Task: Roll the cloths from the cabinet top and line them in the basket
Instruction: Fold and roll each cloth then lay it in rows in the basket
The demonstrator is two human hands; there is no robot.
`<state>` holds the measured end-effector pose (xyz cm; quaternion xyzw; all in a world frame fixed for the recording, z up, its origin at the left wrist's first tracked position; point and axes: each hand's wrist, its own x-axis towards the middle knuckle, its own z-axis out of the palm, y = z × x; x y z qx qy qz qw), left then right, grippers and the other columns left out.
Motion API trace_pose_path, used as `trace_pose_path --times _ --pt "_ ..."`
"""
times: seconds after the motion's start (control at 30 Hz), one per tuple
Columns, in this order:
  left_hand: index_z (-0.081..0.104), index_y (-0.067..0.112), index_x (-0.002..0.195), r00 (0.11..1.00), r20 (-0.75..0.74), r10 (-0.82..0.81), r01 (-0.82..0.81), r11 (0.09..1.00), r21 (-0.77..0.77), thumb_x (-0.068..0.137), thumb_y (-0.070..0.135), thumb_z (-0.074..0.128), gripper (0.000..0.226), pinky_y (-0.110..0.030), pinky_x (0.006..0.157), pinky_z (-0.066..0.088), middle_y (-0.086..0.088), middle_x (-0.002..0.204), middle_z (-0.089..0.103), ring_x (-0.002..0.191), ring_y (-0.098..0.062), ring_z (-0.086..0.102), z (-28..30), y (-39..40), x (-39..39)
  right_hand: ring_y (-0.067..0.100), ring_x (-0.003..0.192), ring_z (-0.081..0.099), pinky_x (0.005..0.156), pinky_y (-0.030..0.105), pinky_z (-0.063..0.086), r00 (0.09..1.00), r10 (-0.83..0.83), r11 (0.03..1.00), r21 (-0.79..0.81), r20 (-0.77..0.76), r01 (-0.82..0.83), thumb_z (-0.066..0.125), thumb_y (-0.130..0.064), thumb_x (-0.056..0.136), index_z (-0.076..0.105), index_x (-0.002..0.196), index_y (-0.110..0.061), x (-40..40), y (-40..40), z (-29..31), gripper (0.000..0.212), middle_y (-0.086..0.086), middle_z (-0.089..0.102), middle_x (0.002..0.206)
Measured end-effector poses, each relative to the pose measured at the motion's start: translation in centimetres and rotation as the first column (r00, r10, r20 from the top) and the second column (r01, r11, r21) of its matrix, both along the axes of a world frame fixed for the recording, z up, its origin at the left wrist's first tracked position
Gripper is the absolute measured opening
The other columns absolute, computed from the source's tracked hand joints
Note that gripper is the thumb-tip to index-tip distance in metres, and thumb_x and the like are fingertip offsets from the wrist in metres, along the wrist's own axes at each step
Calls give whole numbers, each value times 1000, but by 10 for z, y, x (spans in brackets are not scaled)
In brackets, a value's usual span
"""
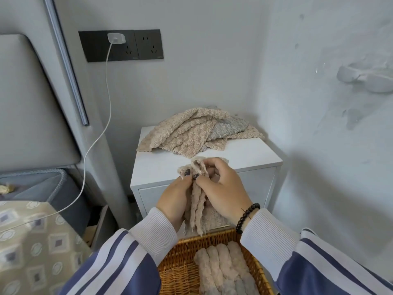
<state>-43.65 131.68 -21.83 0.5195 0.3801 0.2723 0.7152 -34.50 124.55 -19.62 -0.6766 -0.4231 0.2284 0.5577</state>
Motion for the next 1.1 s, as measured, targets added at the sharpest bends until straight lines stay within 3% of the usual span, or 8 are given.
trace_pose_path --times 0.1,0.2,0.37,0.6,0.8,0.9,1.0,1.1 --pt "64 9 115 999 31 11 -11 1000 -7 103 25 35 36 -47 94 51 -15 103 73 99 -28 69 0 -1 0 18 78 63 67 28 52 1000 5 1000 9 30 -5 61 -16 86 59 103 -31 2 -1 -1 22 -2 67 91" --pt "65 6 111 997 58 44 -43 999 -28 103 23 36 34 -39 82 55 -12 97 74 89 -24 71 4 -2 -2 6 61 54 53 14 39 987 -75 997 24 142 72 59 -14 85 61 101 -28 8 -4 -2 22 -8 62 82" --pt "59 7 122 989 101 104 -98 993 -64 104 25 35 35 -44 93 51 -11 111 70 104 -27 66 10 1 -6 4 70 48 59 12 35 896 -298 954 97 330 282 59 -18 85 55 89 -24 20 -8 0 9 -5 56 85" --pt "65 4 115 996 90 17 -14 999 -34 103 25 38 37 -42 90 53 -17 107 71 101 -30 68 9 -8 -9 3 80 50 68 7 38 888 -87 996 31 451 81 58 -17 86 60 111 -20 -2 -9 -12 26 -9 54 93" --pt "70 3 100 981 190 -33 47 996 -70 99 43 38 51 -36 81 52 -14 95 72 87 -26 70 7 -6 -13 13 77 50 78 27 48 893 7 1000 -11 450 -3 59 -17 86 55 122 -19 -13 -7 -15 36 -5 50 89" --pt "66 4 91 975 214 -54 60 998 -24 83 53 50 53 -33 70 53 -15 81 66 75 -26 66 9 -4 -16 11 79 55 82 26 49 919 85 996 -17 385 -85 60 -17 85 50 135 -19 -15 -7 -15 51 -7 53 95" --pt "63 -7 106 979 203 -3 1 1000 7 77 50 66 64 -41 80 51 -35 98 62 91 -48 63 12 0 -19 9 84 60 80 26 52 954 197 980 -11 225 -199 55 -13 83 48 137 -26 -15 -9 -13 55 -10 59 104" --pt "60 -6 117 973 210 94 -97 995 3 89 29 61 44 -38 76 56 -28 105 65 93 -39 67 12 4 -24 12 83 67 75 25 54 958 262 963 30 112 -267 49 -1 85 51 129 -29 -13 -11 -10 52 -8 65 104"
